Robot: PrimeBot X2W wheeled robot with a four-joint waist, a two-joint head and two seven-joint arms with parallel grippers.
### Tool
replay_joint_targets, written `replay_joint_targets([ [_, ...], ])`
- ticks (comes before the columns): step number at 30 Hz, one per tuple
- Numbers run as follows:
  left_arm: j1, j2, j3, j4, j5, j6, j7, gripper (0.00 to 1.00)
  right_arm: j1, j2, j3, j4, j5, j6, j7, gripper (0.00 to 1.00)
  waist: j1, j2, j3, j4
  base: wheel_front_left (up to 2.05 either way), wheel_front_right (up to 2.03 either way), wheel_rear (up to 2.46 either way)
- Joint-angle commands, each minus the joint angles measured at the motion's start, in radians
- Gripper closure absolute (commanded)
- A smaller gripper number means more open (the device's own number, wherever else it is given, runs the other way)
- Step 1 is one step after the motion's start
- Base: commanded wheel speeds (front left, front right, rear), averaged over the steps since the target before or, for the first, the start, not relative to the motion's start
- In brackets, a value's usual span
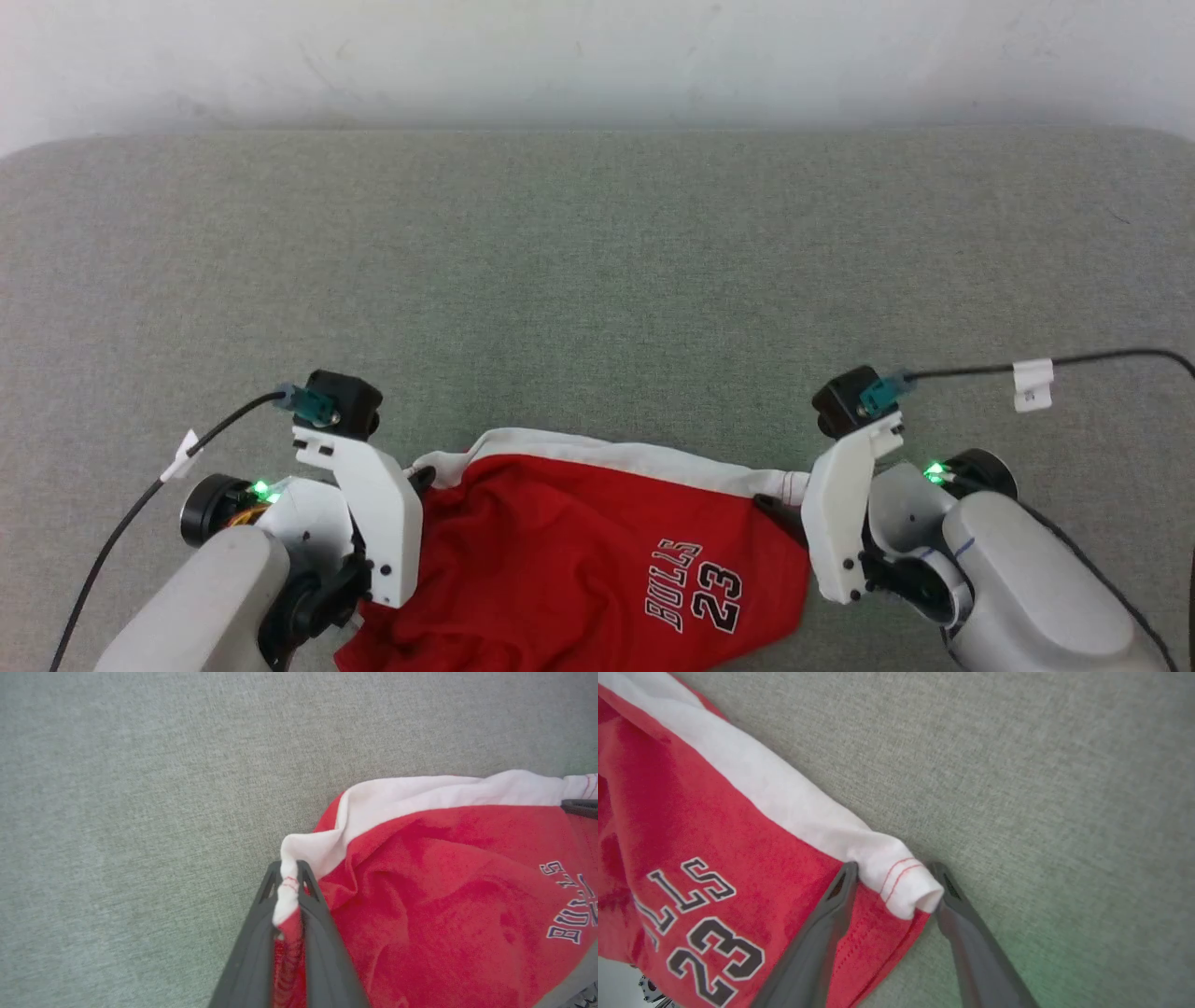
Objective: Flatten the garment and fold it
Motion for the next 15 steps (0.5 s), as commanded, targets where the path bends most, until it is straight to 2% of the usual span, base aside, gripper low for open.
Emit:
replay_joint_targets([
  [1, 0.008, -0.003, -0.001, -0.009, 0.007, 0.004, -0.008, 1.0, 0.033, 0.007, 0.05, 0.061, 0.033, 0.005, 0.059, 0.86, 0.0, 0.0, 0.001, 0.003, 0.0, 0.0, 0.0],
  [2, 0.007, -0.001, -0.002, -0.011, 0.01, 0.004, -0.009, 1.0, 0.026, 0.004, 0.065, 0.068, 0.048, 0.005, 0.078, 1.0, 0.0, 0.0, 0.0, 0.003, 0.0, 0.0, 0.0],
  [6, -0.01, 0.007, 0.007, -0.018, 0.02, 0.005, -0.028, 1.0, -0.026, -0.022, 0.095, 0.047, 0.092, 0.005, 0.083, 1.0, 0.0, 0.0, -0.013, -0.002, 0.0, 0.0, 0.0],
  [11, -0.115, 0.012, 0.02, 0.001, 0.058, -0.023, -0.067, 1.0, -0.169, -0.085, 0.044, 0.015, 0.031, 0.005, -0.075, 1.0, 0.0, 0.0, -0.026, -0.011, 0.0, 0.0, 0.0],
  [15, -0.258, -0.011, 0.048, 0.083, 0.087, -0.057, -0.146, 1.0, -0.307, -0.091, -0.022, 0.044, -0.037, 0.005, -0.184, 1.0, 0.0, 0.0, -0.026, -0.025, 0.0, 0.0, 0.0],
])
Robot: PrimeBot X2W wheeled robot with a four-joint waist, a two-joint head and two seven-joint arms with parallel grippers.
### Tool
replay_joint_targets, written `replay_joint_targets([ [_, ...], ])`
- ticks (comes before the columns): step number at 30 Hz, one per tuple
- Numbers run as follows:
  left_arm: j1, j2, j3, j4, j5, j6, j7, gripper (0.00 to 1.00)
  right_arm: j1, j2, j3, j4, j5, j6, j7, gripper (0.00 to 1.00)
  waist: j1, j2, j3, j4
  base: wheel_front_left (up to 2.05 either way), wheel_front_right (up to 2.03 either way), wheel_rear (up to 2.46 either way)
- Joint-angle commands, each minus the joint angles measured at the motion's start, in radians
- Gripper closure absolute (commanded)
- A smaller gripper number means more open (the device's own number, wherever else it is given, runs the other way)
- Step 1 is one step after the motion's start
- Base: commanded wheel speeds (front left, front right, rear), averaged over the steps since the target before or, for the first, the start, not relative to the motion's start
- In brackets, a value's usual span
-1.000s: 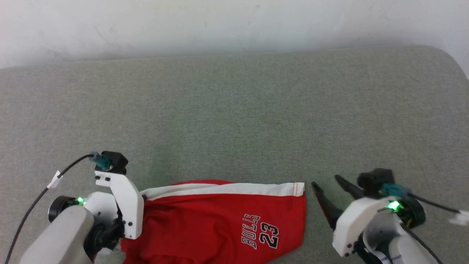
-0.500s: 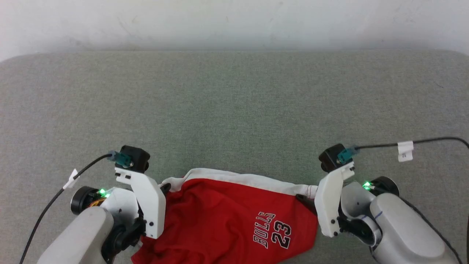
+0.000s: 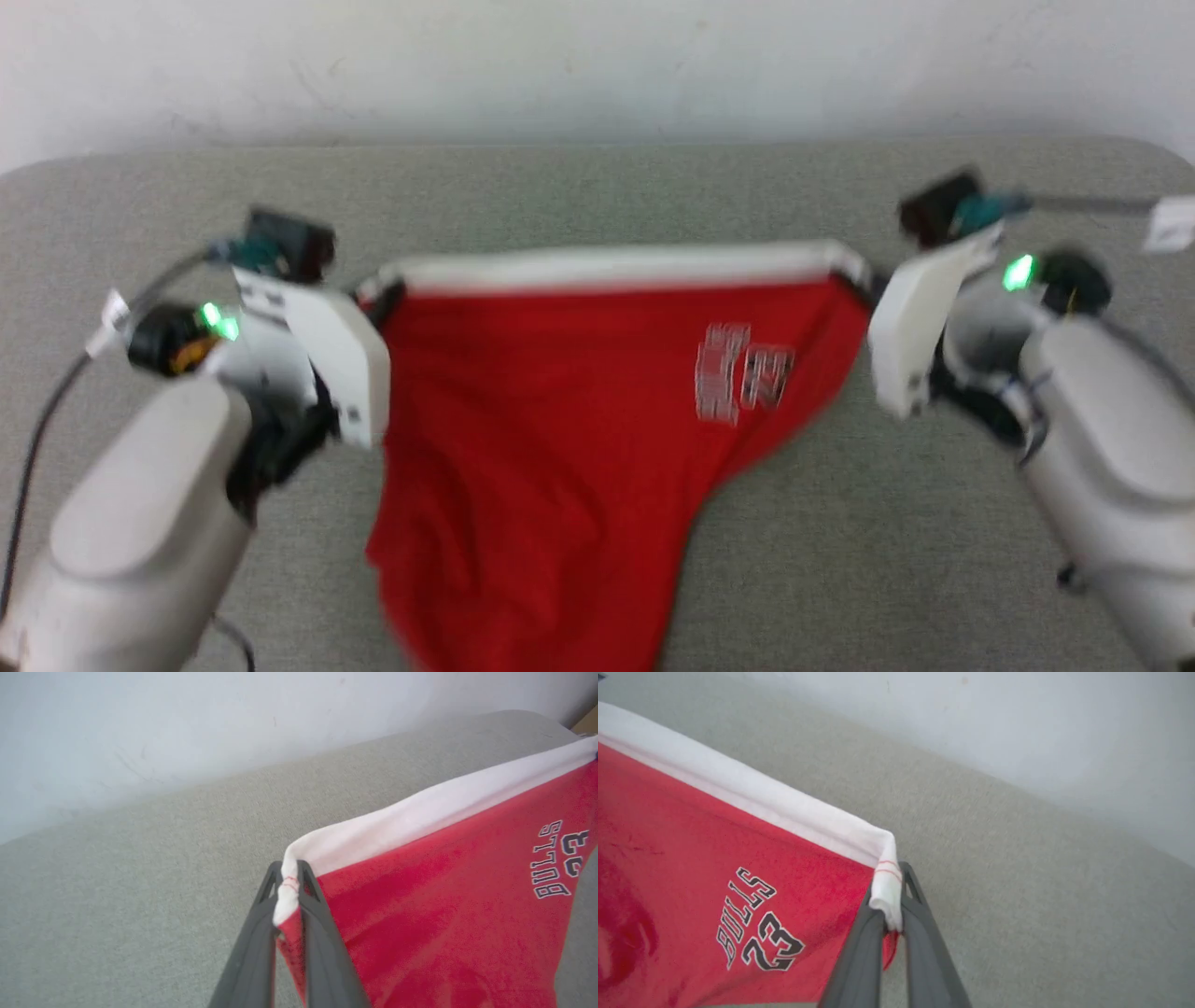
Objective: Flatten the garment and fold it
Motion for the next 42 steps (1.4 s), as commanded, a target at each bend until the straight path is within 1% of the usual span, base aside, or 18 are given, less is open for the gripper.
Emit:
replay_joint_targets([
  [1, -0.079, -0.017, 0.02, 0.05, 0.026, -0.005, -0.051, 1.0, -0.071, 0.004, -0.033, 0.018, -0.031, -0.001, -0.053, 1.0, -0.0001, 0.0, 0.006, -0.011, 0.0, 0.0, 0.0],
  [2, -0.122, -0.029, 0.023, 0.08, 0.039, -0.008, -0.076, 1.0, -0.107, 0.006, -0.052, 0.031, -0.05, -0.001, -0.08, 1.0, -0.0001, 0.0, 0.01, -0.013, 0.0, 0.0, 0.0],
  [4, -0.209, -0.06, 0.035, 0.138, 0.068, 0.001, -0.137, 1.0, -0.18, 0.017, -0.093, 0.053, -0.082, -0.001, -0.142, 1.0, -0.0001, 0.0, 0.022, -0.019, 0.0, 0.0, 0.0],
  [5, -0.209, -0.06, 0.035, 0.138, 0.068, 0.001, -0.137, 1.0, -0.18, 0.017, -0.093, 0.053, -0.082, -0.001, -0.142, 1.0, -0.0001, 0.0, 0.022, -0.019, 0.0, 0.0, 0.0],
  [8, -0.347, -0.097, 0.055, 0.236, 0.106, 0.008, -0.235, 1.0, -0.289, 0.033, -0.142, 0.08, -0.127, -0.001, -0.237, 1.0, -0.0001, 0.0, 0.044, -0.028, 0.0, 0.0, 0.0],
  [14, -0.588, -0.153, 0.077, 0.384, 0.182, 0.043, -0.419, 1.0, -0.485, 0.057, -0.225, 0.128, -0.221, -0.001, -0.428, 1.0, -0.0001, 0.0, 0.086, -0.037, 0.0, 0.0, 0.0],
  [17, -0.673, -0.177, 0.075, 0.458, 0.204, 0.041, -0.488, 1.0, -0.549, 0.075, -0.234, 0.155, -0.244, -0.001, -0.478, 1.0, -0.0001, 0.0, 0.103, -0.039, 0.0, 0.0, 0.0],
  [20, -0.709, -0.206, 0.069, 0.539, 0.208, 0.031, -0.544, 1.0, -0.574, 0.091, -0.221, 0.192, -0.252, -0.001, -0.505, 1.0, -0.0001, 0.0, 0.113, -0.038, 0.0, 0.0, 0.0],
  [25, -0.665, -0.254, 0.057, 0.676, 0.189, 0.001, -0.603, 1.0, -0.528, 0.122, -0.166, 0.268, -0.233, -0.001, -0.535, 1.0, -0.0001, 0.0, 0.125, -0.038, 0.0, 0.0, 0.0],
  [28, -0.603, -0.278, 0.052, 0.741, 0.174, -0.015, -0.629, 1.0, -0.466, 0.135, -0.119, 0.307, -0.212, -0.001, -0.553, 1.0, -0.0001, 0.0, 0.129, -0.039, 0.0, 0.0, 0.0],
  [32, -0.495, -0.3, 0.069, 0.787, 0.145, -0.021, -0.659, 1.0, -0.363, 0.142, -0.056, 0.326, -0.168, -0.001, -0.582, 1.0, -0.0001, 0.0, 0.124, -0.043, 0.0, 0.0, 0.0],
  [37, -0.318, -0.314, 0.088, 0.764, 0.126, -0.018, -0.672, 1.0, -0.202, 0.117, -0.008, 0.282, -0.108, -0.001, -0.624, 1.0, -0.0001, 0.0, 0.092, -0.037, 0.0, 0.0, 0.0],
  [40, -0.194, -0.314, 0.095, 0.691, 0.131, -0.012, -0.673, 1.0, -0.087, 0.087, 0.007, 0.215, -0.082, -0.001, -0.639, 1.0, -0.0001, 0.0, 0.066, -0.031, 0.0, 0.0, 0.0],
  [42, -0.102, -0.309, 0.103, 0.626, 0.135, 0.0, -0.673, 1.0, -0.003, 0.068, 0.013, 0.161, -0.074, -0.001, -0.638, 1.0, -0.0001, 0.0, 0.039, -0.031, 0.0, 0.0, 0.0],
])
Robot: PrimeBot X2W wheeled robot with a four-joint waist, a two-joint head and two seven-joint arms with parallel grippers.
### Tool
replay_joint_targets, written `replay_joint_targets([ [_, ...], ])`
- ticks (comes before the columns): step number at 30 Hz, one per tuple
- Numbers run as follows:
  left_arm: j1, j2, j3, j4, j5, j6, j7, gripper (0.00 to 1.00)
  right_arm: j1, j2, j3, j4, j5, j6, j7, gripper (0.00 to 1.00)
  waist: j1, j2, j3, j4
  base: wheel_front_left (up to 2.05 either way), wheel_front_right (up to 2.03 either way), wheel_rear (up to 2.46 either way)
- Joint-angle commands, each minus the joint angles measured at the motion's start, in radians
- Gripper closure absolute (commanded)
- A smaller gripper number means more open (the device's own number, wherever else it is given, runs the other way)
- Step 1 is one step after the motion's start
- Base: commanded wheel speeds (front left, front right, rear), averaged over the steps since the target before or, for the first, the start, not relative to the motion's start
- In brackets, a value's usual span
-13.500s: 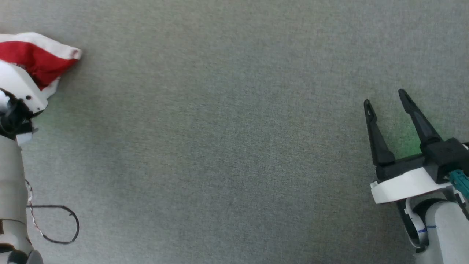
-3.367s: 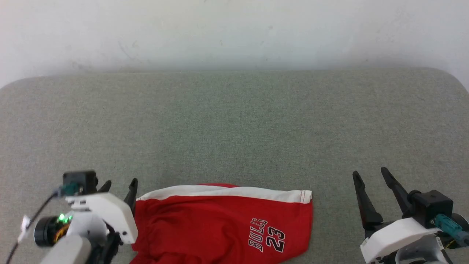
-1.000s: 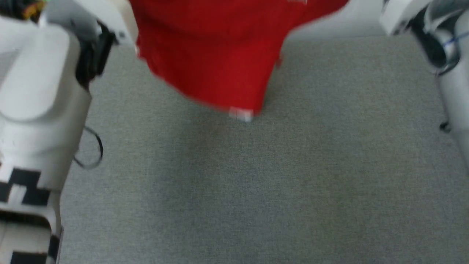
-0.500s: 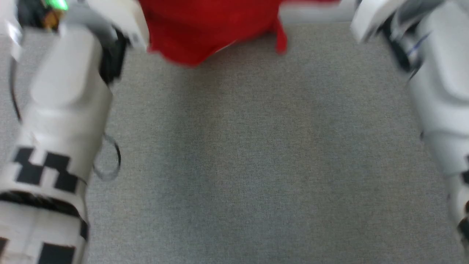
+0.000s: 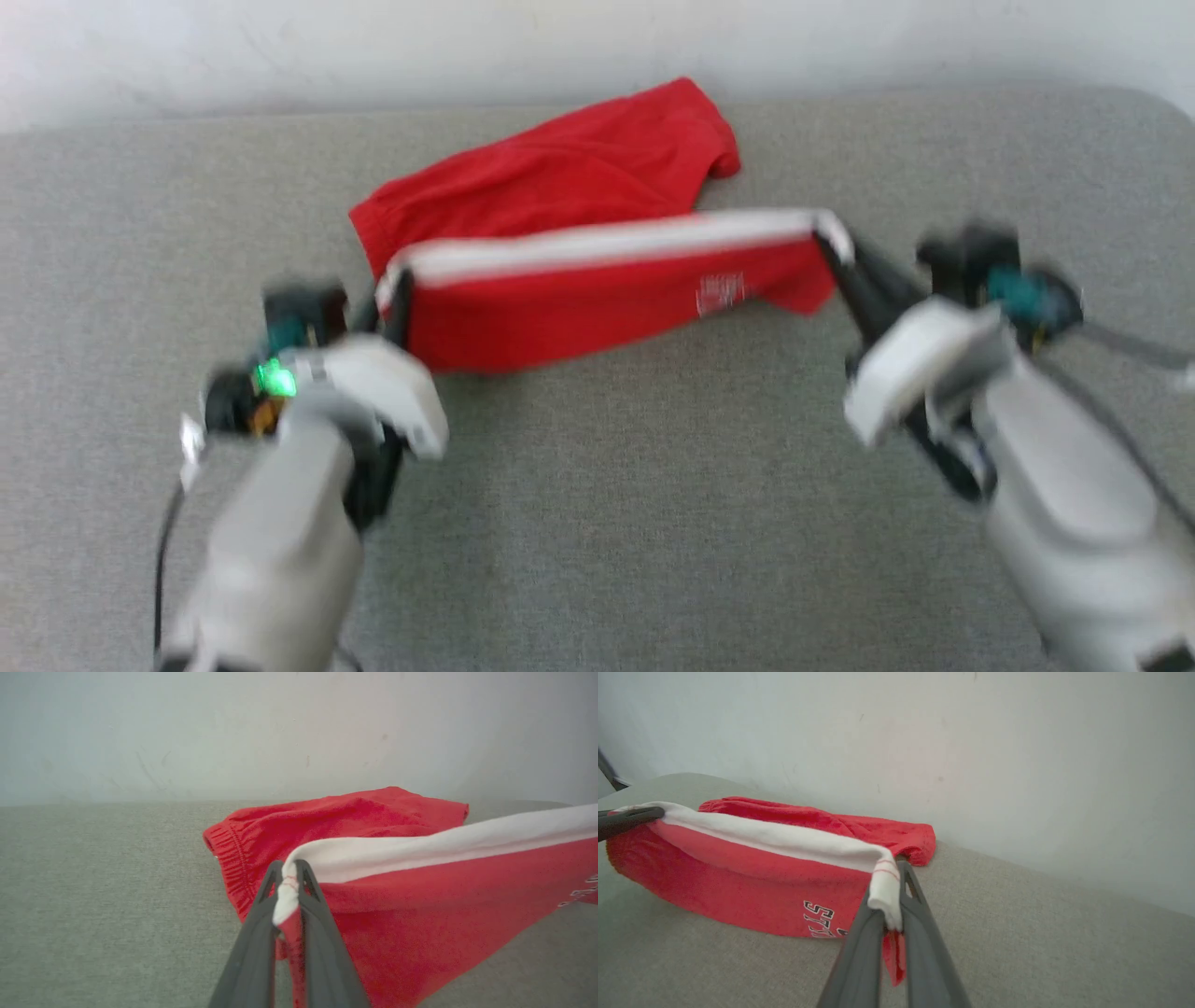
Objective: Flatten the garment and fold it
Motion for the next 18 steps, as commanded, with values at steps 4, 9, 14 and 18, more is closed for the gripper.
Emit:
replay_joint_targets([
  [4, 0.208, 0.018, 0.017, -0.154, -0.001, 0.042, -0.004, 1.0, 0.198, -0.035, -0.022, -0.148, 0.008, -0.002, 0.025, 1.0, 0.0001, 0.0, -0.073, 0.006, 0.0, 0.0, 0.0],
  [9, 0.426, 0.056, 0.024, -0.395, -0.012, 0.122, 0.024, 1.0, 0.44, -0.045, -0.117, -0.37, -0.037, -0.002, 0.133, 1.0, 0.0001, 0.0, -0.115, 0.001, 0.0, 0.0, 0.0],
  [14, 0.613, 0.107, 0.032, -0.665, -0.015, 0.22, 0.095, 1.0, 0.658, -0.002, -0.233, -0.592, -0.113, -0.002, 0.261, 1.0, 0.0001, 0.0, -0.131, -0.002, 0.0, 0.0, 0.0],
  [18, 0.728, 0.145, 0.035, -0.846, -0.012, 0.295, 0.17, 1.0, 0.802, 0.046, -0.284, -0.758, -0.151, -0.002, 0.359, 1.0, 0.0001, 0.0, -0.131, -0.004, 0.0, 0.0, 0.0],
])
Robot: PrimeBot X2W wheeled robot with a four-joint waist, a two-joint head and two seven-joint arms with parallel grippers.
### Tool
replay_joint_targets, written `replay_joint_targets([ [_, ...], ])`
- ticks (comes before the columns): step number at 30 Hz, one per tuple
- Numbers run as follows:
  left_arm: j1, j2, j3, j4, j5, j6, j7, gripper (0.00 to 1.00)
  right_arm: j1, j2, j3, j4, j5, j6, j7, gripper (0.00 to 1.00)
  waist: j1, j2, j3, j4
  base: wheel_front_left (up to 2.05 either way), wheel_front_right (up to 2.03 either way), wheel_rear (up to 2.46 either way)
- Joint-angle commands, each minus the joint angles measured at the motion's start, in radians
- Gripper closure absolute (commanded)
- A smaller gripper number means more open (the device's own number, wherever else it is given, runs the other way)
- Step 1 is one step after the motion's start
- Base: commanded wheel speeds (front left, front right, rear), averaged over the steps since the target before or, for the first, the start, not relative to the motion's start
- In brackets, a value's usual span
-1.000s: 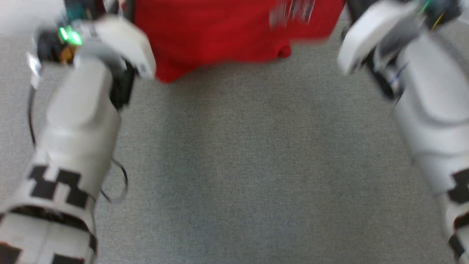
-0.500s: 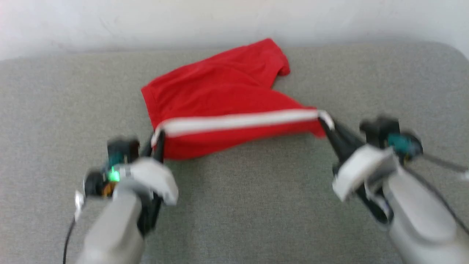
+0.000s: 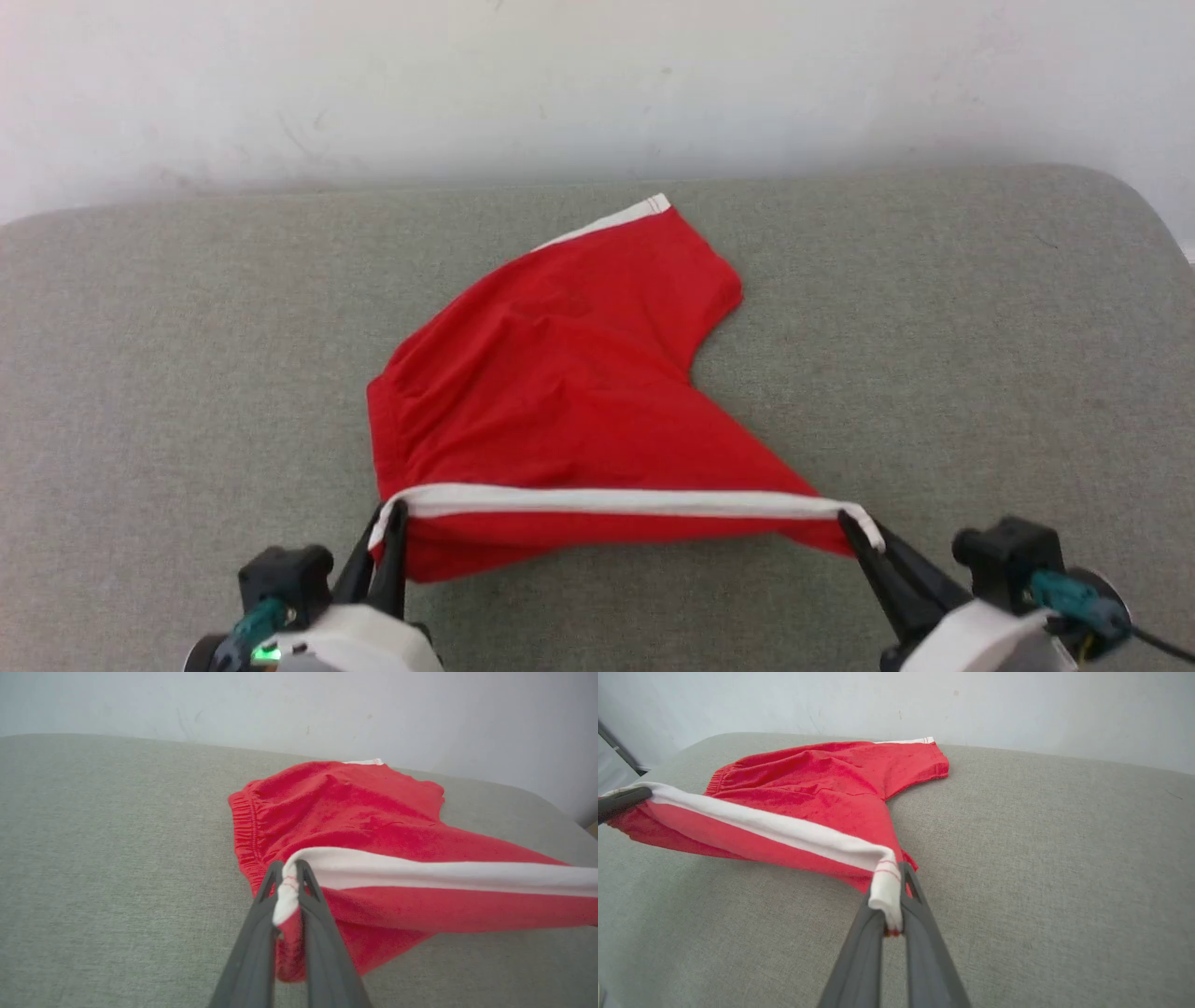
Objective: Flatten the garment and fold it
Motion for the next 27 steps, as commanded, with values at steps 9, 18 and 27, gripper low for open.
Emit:
replay_joint_targets([
  [9, 0.078, 0.052, 0.014, -0.252, 0.021, 0.091, 0.089, 1.0, 0.089, 0.048, -0.12, -0.214, -0.034, -0.002, 0.109, 1.0, 0.0002, 0.0, 0.046, 0.021, 0.0, 0.0, 0.0],
  [18, -0.166, 0.008, 0.026, -0.095, -0.023, -0.018, 0.056, 1.0, -0.272, -0.022, -0.068, 0.042, 0.022, -0.002, 0.087, 1.0, 0.0002, 0.0, 0.129, 0.076, 0.0, 0.0, 0.0],
  [27, -0.403, -0.045, 0.025, 0.098, -0.052, -0.113, 0.025, 1.0, -0.687, -0.043, 0.044, 0.41, 0.116, -0.002, 0.077, 1.0, 0.0002, 0.0, 0.24, 0.121, 0.0, 0.0, 0.0],
])
